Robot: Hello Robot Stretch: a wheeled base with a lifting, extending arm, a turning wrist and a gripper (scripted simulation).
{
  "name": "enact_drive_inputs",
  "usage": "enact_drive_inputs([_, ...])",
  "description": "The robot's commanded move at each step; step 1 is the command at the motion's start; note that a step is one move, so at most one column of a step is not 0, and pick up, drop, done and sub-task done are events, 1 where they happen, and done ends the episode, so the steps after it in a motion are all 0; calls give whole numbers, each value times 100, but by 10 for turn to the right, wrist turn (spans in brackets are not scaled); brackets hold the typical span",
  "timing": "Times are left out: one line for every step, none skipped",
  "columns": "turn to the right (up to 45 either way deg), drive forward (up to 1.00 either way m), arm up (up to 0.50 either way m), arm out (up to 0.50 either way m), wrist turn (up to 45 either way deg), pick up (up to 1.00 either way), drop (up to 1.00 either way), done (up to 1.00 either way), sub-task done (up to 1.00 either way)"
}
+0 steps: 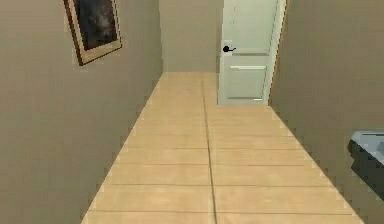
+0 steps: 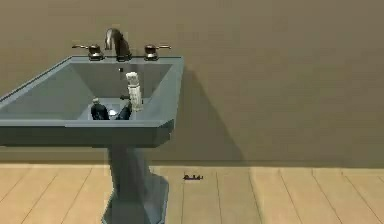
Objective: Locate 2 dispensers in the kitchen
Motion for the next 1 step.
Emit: enact_drive_inputs([0,100,0,0,0,0,0,0,0])
